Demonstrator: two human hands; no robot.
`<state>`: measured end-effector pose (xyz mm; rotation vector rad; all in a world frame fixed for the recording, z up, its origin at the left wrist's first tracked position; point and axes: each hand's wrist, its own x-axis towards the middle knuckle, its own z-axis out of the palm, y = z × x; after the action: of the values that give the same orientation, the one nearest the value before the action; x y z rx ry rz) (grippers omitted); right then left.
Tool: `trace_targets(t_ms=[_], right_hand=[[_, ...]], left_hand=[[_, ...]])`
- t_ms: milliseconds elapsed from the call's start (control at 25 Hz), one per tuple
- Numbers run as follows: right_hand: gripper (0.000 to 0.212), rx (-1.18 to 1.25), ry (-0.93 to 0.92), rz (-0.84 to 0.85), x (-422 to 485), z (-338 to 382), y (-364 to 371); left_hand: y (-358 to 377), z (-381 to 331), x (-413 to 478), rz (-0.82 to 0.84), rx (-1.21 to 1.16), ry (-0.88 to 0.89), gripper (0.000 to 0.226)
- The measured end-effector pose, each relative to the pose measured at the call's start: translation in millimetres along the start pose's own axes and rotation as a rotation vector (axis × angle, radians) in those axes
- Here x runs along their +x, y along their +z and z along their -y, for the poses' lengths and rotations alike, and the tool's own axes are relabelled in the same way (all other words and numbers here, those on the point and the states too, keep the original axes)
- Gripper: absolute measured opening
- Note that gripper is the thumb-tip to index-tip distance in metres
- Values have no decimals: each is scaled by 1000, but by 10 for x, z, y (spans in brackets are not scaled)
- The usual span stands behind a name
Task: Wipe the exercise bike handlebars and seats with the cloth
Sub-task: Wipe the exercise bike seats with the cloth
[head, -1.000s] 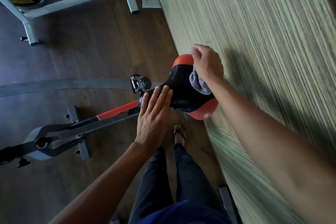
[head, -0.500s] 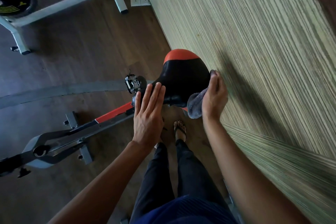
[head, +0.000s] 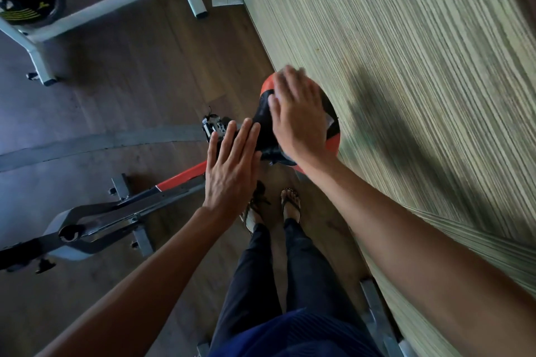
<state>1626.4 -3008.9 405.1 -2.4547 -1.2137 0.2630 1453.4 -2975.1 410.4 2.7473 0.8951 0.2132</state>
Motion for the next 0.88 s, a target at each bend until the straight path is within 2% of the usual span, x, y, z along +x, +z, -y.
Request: trace_targets(t_ms=[80, 120, 200, 320, 400, 480, 520, 560, 720, 880], right_hand=[[49, 5, -194, 37, -349, -90, -36], [49, 6, -215, 57, -486, -231, -75], [51, 25, -131, 66, -416, -463, -153], [52, 53, 85, 53, 141, -263, -100], [49, 28, -24, 44, 135, -41, -31], [45, 24, -227, 69, -196, -150, -19], [45, 30, -264, 72, -344, -302, -47], [46, 37, -254, 58, -383, -417, -97], [54, 27, 47, 50, 10, -196, -111], [54, 13, 53, -43, -254, -175, -85]], left_hand=[[42, 27, 1, -10, 2, 17, 47], [58, 26, -7, -12, -1, 17, 47], [73, 5, -14, -26, -7, 2, 47], [67, 14, 27, -42, 6, 1, 47], [63, 25, 15, -50, 19, 11, 46], [67, 22, 9, -53, 11, 16, 46], [66, 14, 1, -55, 7, 15, 46], [66, 0, -5, -56, 4, 15, 46], [56, 13, 20, -73, -2, 20, 46], [83, 22, 13, -91, 1, 20, 45]])
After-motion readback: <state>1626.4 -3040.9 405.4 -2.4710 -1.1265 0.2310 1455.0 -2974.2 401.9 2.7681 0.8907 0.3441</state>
